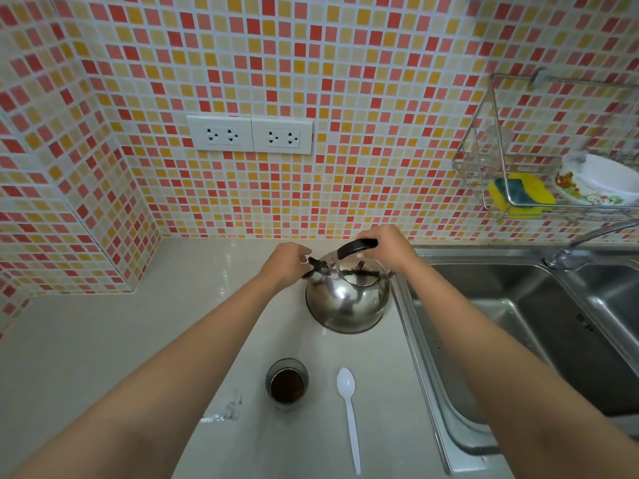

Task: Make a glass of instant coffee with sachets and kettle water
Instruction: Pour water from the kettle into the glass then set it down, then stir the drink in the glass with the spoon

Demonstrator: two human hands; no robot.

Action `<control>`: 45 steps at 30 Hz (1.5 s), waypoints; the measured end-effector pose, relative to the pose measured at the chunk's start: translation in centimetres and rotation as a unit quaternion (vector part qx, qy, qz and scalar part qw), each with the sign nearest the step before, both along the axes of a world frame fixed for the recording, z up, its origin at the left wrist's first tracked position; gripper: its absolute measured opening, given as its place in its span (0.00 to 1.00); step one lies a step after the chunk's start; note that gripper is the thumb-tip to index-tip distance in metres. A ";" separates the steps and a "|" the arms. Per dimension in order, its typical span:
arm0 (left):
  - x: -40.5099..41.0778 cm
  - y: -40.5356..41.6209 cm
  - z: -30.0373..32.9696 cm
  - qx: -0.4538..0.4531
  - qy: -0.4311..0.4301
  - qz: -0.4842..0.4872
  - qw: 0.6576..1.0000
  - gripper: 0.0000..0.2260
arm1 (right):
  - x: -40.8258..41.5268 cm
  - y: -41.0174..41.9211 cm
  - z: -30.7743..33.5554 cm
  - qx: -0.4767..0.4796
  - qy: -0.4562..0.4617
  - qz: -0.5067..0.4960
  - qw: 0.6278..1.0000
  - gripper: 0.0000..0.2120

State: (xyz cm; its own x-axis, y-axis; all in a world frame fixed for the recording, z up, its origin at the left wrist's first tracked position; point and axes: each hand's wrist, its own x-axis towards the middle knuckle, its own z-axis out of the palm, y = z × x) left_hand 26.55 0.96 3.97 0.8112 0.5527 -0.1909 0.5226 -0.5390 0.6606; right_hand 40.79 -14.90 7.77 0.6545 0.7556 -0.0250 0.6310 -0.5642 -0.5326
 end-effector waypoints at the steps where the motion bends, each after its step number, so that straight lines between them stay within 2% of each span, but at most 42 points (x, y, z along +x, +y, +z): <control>1: -0.7 0.4 0.0 -0.020 -0.011 0.003 1.000 0.22 | -0.1 0.0 0.1 -0.003 -0.002 -0.001 1.000 0.18; 5: -5.4 1.8 0.3 -0.092 -0.081 0.018 0.992 0.22 | -0.4 -0.6 0.9 -0.018 -0.002 -0.033 0.999 0.25; 7: -8.4 2.1 0.4 -0.119 -0.114 0.027 0.986 0.22 | -0.9 -1.4 1.5 0.011 -0.002 -0.046 0.999 0.26; 12: -15.1 0.6 -1.8 -0.215 -0.146 0.037 0.965 0.24 | -4.4 -4.8 1.8 0.131 -0.001 -0.099 0.986 0.25; 16: -18.2 -2.5 -5.2 -0.269 -0.133 0.023 0.954 0.30 | -9.2 -8.2 -1.2 0.160 0.082 -0.167 0.969 0.23; 20: -19.3 -5.1 -7.7 -0.296 -0.121 0.016 0.947 0.36 | -15.2 -11.9 -7.8 0.084 0.191 -0.247 0.946 0.15; 22: -19.4 -6.0 -8.5 -0.310 -0.120 0.017 0.943 0.38 | -17.8 -13.1 -10.6 0.024 0.220 -0.266 0.938 0.07; 23: -19.4 -6.4 -8.7 -0.312 -0.122 0.017 0.942 0.39 | -19.0 -13.4 -11.5 -0.015 0.223 -0.270 0.937 0.07; 25: -19.4 -6.9 -8.9 -0.309 -0.129 0.022 0.942 0.39 | -21.1 -13.8 -13.2 -0.086 0.217 -0.262 0.936 0.16; 26: -19.4 -7.1 -9.0 -0.307 -0.133 0.028 0.942 0.39 | -22.0 -13.8 -13.7 -0.107 0.208 -0.260 0.937 0.16; 31: -19.1 -7.4 -9.3 -0.304 -0.144 0.035 0.941 0.36 | -23.9 -13.6 -15.2 -0.145 0.173 -0.279 0.933 0.08; 35: -19.2 -7.3 -9.4 -0.299 -0.140 0.035 0.943 0.36 | -23.6 -13.5 -15.0 -0.139 0.190 -0.299 0.925 0.08; 38: -19.1 -7.2 -9.4 -0.299 -0.135 0.037 0.944 0.35 | -22.8 -13.6 -13.7 -0.051 0.214 -0.341 0.914 0.01; 40: -19.1 -7.2 -9.4 -0.300 -0.133 0.039 0.944 0.35 | -22.1 -13.5 -12.2 0.083 0.228 -0.365 0.899 0.03; 42: -19.1 -7.1 -9.5 -0.299 -0.132 0.038 0.944 0.35 | -21.6 -13.3 -10.0 0.223 0.199 -0.350 0.888 0.05; 45: -19.1 -7.1 -9.5 -0.298 -0.133 0.037 0.945 0.36 | -21.5 -12.2 -6.4 0.359 0.145 -0.306 0.870 0.07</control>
State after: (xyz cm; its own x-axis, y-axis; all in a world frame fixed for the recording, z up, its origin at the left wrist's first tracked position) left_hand 7.43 -6.11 -5.53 0.8375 0.4684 -0.2814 0.3180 0.0009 0.9481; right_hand 19.33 -27.10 1.41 0.9844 0.1572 0.0791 0.1106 -0.2030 -0.9729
